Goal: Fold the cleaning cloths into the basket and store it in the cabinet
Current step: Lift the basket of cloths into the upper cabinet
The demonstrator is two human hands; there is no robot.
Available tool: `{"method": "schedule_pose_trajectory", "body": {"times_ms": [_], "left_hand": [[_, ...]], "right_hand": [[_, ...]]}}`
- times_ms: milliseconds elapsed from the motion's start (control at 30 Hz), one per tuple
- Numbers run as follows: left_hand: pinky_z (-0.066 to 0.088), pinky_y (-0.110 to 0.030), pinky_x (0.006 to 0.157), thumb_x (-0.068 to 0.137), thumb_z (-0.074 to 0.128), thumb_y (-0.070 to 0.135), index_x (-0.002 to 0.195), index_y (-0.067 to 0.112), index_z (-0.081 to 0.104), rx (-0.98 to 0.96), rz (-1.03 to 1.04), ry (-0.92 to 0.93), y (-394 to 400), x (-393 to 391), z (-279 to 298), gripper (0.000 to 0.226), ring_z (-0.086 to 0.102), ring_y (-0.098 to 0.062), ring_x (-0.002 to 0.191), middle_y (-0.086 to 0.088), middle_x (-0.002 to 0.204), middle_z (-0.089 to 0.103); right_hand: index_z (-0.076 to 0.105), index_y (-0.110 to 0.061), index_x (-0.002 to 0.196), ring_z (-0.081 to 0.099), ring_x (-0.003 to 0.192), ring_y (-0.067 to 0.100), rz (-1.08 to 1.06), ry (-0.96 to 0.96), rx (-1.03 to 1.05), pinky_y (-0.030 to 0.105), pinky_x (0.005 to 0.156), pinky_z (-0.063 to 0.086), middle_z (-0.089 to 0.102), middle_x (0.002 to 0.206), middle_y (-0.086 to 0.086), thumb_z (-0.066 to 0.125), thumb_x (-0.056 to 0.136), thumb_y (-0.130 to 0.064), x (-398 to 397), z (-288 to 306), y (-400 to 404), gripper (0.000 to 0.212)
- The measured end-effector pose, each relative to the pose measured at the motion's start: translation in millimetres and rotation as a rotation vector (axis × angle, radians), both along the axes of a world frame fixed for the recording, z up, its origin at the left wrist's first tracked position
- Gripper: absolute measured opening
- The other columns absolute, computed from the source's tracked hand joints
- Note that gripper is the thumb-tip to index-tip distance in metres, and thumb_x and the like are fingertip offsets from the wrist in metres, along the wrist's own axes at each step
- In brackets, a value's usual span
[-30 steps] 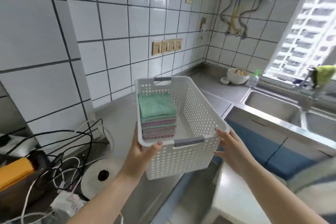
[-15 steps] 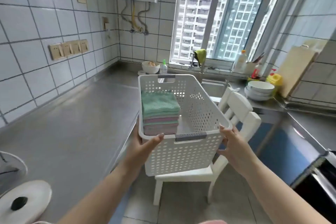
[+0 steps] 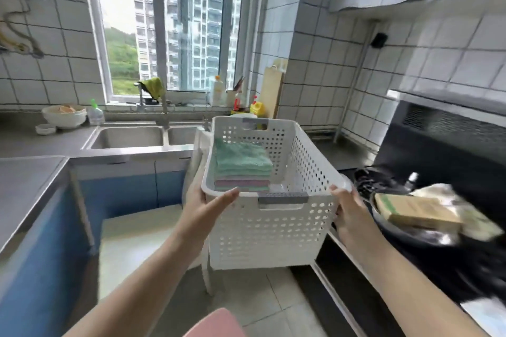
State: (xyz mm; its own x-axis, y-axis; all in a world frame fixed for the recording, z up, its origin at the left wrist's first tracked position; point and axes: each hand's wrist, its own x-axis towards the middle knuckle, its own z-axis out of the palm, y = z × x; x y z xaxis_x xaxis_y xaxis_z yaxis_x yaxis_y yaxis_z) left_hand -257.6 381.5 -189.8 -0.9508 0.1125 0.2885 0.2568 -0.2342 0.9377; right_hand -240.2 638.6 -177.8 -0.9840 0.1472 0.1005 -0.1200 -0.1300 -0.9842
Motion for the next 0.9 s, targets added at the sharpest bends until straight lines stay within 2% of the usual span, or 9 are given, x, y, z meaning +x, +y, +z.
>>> {"method": "schedule_pose_trajectory", "body": {"times_ms": [167,267,333,400,500,633,733,800,900], "left_hand": [[0.054,-0.019,0.070,0.057,0.082,0.034,0.108,0.036,0.054,0.059,-0.152,0.027,114.5,3.9,28.6,0.058,0.068,-0.006,0.091,0.014,0.093,0.073],[0.055,-0.024,0.065,0.067,0.075,0.028,0.117,0.032,0.054,0.093,-0.274,0.056,169.2,3.7,48.9,0.055,0.070,-0.012,0.087,0.005,0.095,0.074],[0.055,-0.025,0.060,0.076,0.071,0.019,0.119,0.027,0.055,0.109,-0.335,0.064,201.6,2.5,66.1,0.046,0.070,-0.012,0.080,0.003,0.089,0.074],[0.055,-0.026,0.057,0.084,0.063,0.019,0.113,0.025,0.057,0.117,-0.397,0.058,228.0,-1.0,83.2,0.030,0.070,-0.013,0.072,0.001,0.080,0.074],[0.053,-0.026,0.056,0.085,0.062,0.028,0.102,0.020,0.066,0.084,-0.517,0.112,256.9,-4.8,109.1,0.019,0.070,-0.018,0.069,-0.006,0.079,0.073],[0.051,-0.024,0.051,0.086,0.062,0.032,0.096,0.014,0.067,0.067,-0.606,0.171,292.9,-12.6,138.5,0.022,0.068,-0.017,0.062,-0.006,0.073,0.071],[0.054,-0.026,0.056,0.081,0.061,0.029,0.102,0.015,0.062,0.044,-0.648,0.264,321.0,-17.0,163.4,0.025,0.070,-0.017,0.067,-0.003,0.074,0.072],[0.057,-0.029,0.063,0.074,0.075,0.023,0.105,0.019,0.059,0.030,-0.641,0.328,336.0,-26.7,181.6,0.035,0.072,-0.020,0.078,-0.003,0.084,0.074],[0.057,-0.048,0.080,0.063,0.086,0.022,0.116,0.016,0.053,-0.023,-0.624,0.394,357.3,-48.7,207.8,0.062,0.069,-0.033,0.093,-0.012,0.101,0.071]], "right_hand": [[0.050,-0.027,0.107,0.064,0.070,0.007,-0.182,0.075,0.040,0.027,0.064,0.045,0.066,0.073,-0.008,0.048,0.095,-0.026,45.7,23.1,107.3,0.012],[0.047,-0.028,0.122,0.066,0.096,0.024,-0.278,0.100,0.115,0.036,0.070,0.049,0.068,0.105,0.003,0.056,0.087,-0.049,69.2,46.1,151.0,0.041],[0.043,-0.030,0.126,0.065,0.094,0.023,-0.341,0.101,0.144,0.034,0.065,0.050,0.065,0.110,0.005,0.065,0.077,-0.057,83.6,63.2,175.5,0.060],[0.043,-0.032,0.124,0.068,0.084,0.015,-0.381,0.133,0.244,0.032,0.062,0.054,0.066,0.104,0.001,0.076,0.064,-0.056,95.5,79.0,195.9,0.073],[0.044,-0.037,0.126,0.070,0.093,0.015,-0.411,0.202,0.296,0.038,0.075,0.057,0.069,0.106,-0.006,0.084,0.054,-0.040,108.9,97.4,219.0,0.082],[0.046,-0.037,0.124,0.069,0.096,0.017,-0.482,0.267,0.277,0.039,0.077,0.055,0.070,0.106,-0.005,0.090,0.038,-0.050,118.9,117.4,244.1,0.098],[0.047,-0.029,0.125,0.070,0.094,0.018,-0.558,0.318,0.304,0.039,0.076,0.056,0.071,0.103,-0.003,0.087,0.050,-0.042,119.9,140.0,263.2,0.086],[0.047,-0.026,0.125,0.069,0.095,0.018,-0.600,0.350,0.318,0.042,0.080,0.055,0.071,0.103,-0.003,0.080,0.056,-0.032,117.0,158.3,275.9,0.076],[0.049,-0.029,0.121,0.070,0.094,0.015,-0.631,0.380,0.340,0.039,0.079,0.055,0.072,0.103,-0.005,0.076,0.060,-0.031,108.2,188.8,290.8,0.067]]}}
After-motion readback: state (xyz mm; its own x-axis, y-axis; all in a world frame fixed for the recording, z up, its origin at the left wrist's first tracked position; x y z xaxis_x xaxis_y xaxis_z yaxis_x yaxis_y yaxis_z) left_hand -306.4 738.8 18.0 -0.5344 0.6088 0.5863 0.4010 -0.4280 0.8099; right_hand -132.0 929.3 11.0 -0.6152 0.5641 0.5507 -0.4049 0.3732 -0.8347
